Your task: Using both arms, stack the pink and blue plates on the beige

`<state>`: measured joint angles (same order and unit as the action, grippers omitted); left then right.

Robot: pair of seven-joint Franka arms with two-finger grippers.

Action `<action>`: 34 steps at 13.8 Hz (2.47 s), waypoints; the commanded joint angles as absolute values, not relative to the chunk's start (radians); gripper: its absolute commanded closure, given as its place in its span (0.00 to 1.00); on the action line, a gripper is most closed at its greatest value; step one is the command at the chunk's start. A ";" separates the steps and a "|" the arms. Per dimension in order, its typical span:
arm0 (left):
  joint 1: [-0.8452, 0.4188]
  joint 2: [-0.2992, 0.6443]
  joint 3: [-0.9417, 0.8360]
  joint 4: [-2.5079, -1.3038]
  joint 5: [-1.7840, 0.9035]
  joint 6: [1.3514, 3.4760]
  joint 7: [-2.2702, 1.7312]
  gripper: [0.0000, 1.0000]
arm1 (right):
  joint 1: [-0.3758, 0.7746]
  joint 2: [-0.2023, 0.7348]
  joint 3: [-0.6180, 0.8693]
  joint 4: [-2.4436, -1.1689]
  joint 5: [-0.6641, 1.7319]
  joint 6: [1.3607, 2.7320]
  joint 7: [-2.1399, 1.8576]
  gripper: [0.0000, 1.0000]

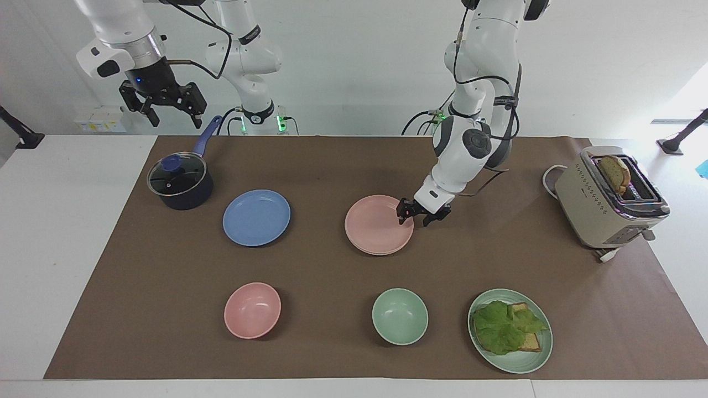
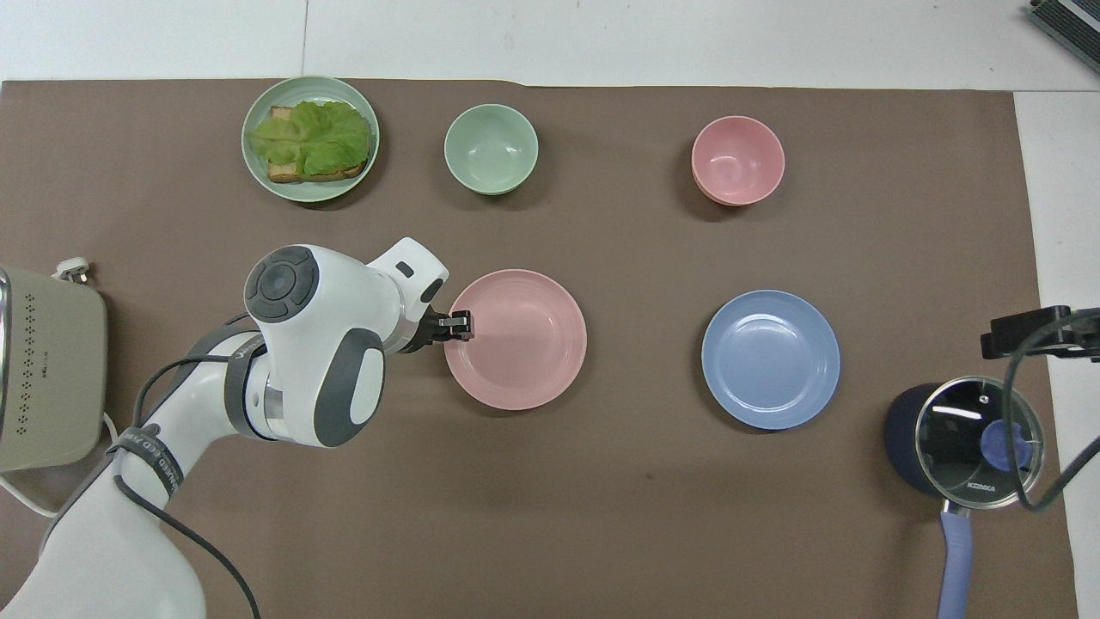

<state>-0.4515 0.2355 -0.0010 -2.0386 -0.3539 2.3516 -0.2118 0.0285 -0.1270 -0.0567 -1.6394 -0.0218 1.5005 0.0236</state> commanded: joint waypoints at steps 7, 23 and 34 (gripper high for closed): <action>-0.157 0.140 0.011 -1.611 -0.112 1.700 -0.168 0.00 | 0.002 -0.164 -0.052 -1.738 -0.015 1.548 -0.049 0.00; -0.075 -0.006 0.040 -1.551 -0.026 1.536 -0.018 0.00 | -0.041 0.063 -0.052 -2.118 0.093 2.075 -0.321 0.00; -0.075 -0.006 0.038 -1.549 -0.026 1.536 -0.018 0.00 | -0.044 0.146 -0.051 -2.250 0.149 2.252 -0.370 0.20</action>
<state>-0.0764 0.0042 0.0372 -1.5458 -0.0441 1.5516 -0.0254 -0.0280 0.1383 -0.0586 -2.2451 0.1151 2.2304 -0.3249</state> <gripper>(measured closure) 0.000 0.026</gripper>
